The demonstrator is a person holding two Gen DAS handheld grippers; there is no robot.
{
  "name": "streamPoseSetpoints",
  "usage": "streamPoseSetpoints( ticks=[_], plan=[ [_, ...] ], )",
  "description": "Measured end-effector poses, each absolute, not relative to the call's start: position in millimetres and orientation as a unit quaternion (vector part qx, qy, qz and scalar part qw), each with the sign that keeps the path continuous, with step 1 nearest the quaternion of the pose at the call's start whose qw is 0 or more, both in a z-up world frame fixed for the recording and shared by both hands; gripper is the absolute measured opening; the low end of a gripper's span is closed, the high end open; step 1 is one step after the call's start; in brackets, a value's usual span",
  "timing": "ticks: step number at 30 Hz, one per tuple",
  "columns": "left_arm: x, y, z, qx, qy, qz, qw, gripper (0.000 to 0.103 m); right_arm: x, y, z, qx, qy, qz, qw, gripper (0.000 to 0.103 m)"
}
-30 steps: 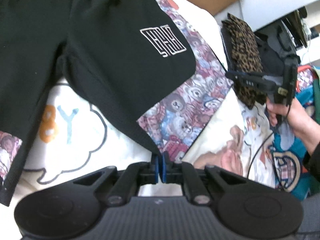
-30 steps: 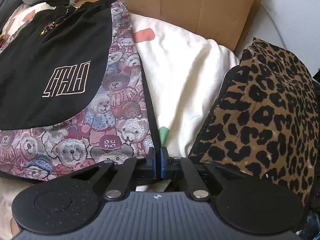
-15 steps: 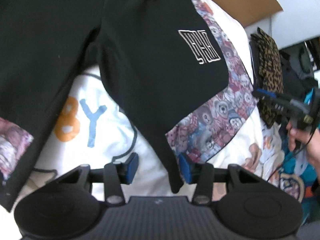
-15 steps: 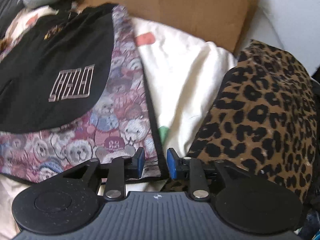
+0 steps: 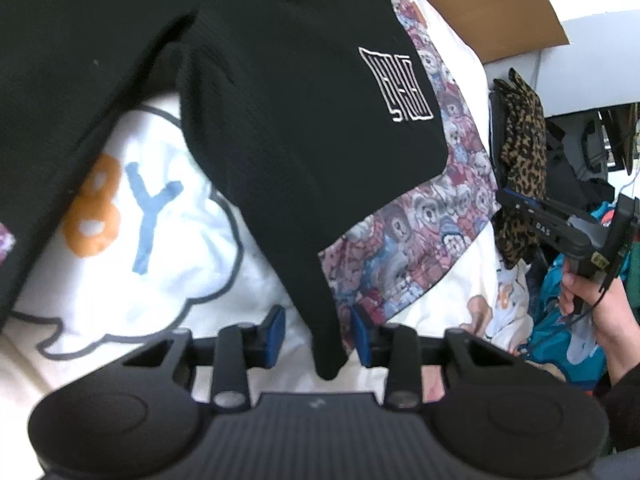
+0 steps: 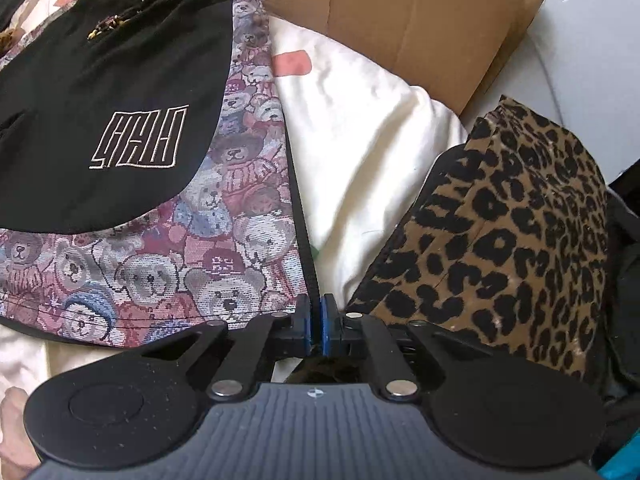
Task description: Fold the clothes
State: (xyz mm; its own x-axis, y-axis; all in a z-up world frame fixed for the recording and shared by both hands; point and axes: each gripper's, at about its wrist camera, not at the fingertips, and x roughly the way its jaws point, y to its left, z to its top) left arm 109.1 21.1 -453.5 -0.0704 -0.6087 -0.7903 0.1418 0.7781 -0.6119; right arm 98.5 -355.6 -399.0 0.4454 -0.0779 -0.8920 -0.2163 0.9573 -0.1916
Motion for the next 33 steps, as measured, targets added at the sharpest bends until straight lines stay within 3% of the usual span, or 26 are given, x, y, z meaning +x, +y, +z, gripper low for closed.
streamPoseSetpoints(
  ticks=[1,10,15,21,33],
  plan=[
    [108.7,20.6,-454.4,-0.174,0.676,-0.288,0.655,0.004,98.2,-355.1,-399.2,-0.143,0.526,0.042,0.838,0.003],
    [112.0,23.9,-421.1,-0.165,0.667,-0.339,0.642,0.003,96.8,-353.5,-384.3,-0.154,0.519,0.036,0.84,0.001],
    [110.2,15.4,-428.9,-0.135,0.683,-0.336,0.635,0.005,95.6,-357.9,-394.1,-0.175,0.528,0.015,0.831,0.0],
    [109.5,27.1,-418.2,-0.114,0.681,-0.32,0.649,0.029,90.6,-361.9,-391.4,-0.148,0.529,0.016,0.835,0.0],
    [120.1,106.3,-362.6,-0.11,0.623,-0.185,0.752,0.03,95.9,-317.4,-370.8,-0.104,0.499,0.079,0.856,0.001]
  ],
)
